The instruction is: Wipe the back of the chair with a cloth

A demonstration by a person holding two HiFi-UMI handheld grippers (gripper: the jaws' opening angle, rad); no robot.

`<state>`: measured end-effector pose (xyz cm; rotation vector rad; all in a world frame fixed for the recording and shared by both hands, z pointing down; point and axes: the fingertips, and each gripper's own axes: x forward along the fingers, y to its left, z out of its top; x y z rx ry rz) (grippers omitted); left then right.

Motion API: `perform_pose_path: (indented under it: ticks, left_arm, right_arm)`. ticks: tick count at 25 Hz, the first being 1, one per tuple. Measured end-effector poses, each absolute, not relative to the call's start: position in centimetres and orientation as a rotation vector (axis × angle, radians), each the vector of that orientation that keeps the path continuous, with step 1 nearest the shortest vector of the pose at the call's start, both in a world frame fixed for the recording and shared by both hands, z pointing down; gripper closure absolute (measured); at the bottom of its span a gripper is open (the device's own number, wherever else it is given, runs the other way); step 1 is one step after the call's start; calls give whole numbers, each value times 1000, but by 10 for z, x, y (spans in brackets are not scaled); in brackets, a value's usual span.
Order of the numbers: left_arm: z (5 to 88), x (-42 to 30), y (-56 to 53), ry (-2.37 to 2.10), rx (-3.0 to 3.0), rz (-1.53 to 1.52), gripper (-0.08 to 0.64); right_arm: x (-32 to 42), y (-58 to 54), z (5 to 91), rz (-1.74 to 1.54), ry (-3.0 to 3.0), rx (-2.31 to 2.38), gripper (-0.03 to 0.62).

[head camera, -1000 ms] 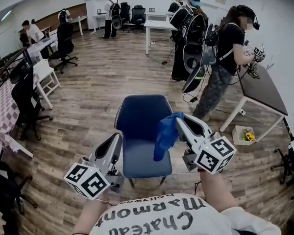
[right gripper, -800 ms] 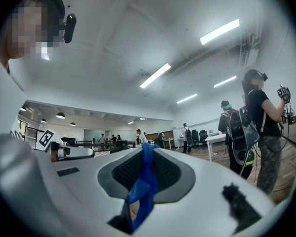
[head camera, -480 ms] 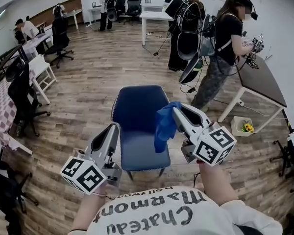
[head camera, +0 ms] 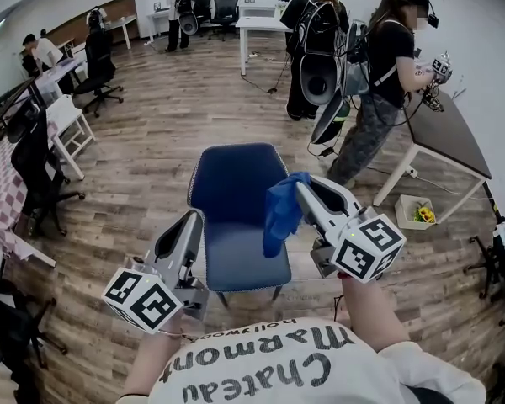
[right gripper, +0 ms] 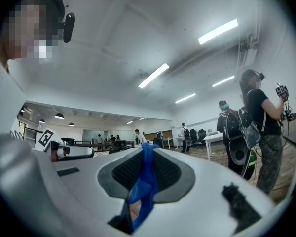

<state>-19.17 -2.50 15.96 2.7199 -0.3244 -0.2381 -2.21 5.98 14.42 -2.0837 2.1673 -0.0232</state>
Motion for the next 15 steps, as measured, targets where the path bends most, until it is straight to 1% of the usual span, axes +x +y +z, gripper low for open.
perform_pose_path:
  ticks: [15]
  left_arm:
    - [156,-194,-16,-314,2721,-244,552]
  right_arm:
    - [-26,68,141,-17,2177,-2088,524]
